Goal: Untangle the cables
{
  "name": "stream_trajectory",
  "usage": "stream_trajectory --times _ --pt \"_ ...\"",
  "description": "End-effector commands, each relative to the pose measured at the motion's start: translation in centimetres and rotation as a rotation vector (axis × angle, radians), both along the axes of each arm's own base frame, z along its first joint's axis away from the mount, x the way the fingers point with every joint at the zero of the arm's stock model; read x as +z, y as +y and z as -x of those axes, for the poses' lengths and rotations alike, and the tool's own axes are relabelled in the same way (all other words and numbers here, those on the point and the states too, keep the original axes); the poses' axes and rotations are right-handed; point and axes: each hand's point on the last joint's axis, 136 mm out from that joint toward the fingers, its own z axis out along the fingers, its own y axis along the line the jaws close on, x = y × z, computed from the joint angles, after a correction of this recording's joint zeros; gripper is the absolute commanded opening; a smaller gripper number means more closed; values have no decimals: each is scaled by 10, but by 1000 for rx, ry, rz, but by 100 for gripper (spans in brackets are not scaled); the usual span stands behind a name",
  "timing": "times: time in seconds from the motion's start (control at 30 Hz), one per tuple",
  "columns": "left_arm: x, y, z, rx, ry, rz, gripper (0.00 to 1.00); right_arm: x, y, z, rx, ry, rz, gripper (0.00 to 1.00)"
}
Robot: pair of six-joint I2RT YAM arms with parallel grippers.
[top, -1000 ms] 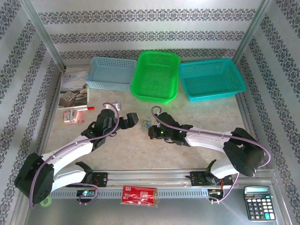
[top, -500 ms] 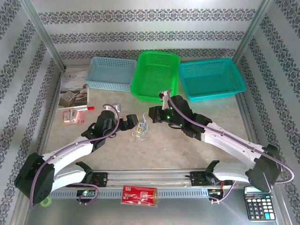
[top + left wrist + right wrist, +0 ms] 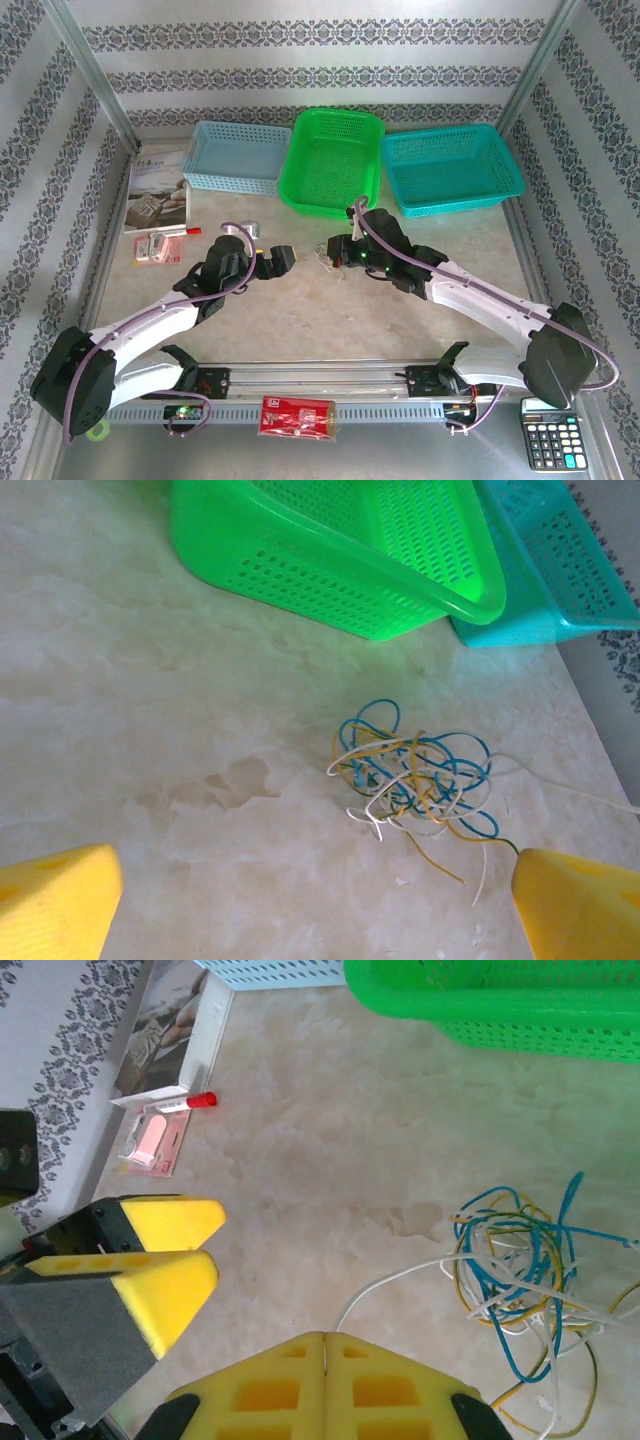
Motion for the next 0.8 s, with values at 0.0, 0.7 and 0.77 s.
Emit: stream_trajectory --times 0.0,0.7,0.77 --pt "21 -19 7 -126 -118 11 100 19 1 -1 13 -48 -30 0" --pt "25 -71 11 -288 -343 -58 100 53 15 3 62 -70 -94 0" --pt "27 -71 6 -268 -371 -51 100 53 17 4 65 -68 -93 0"
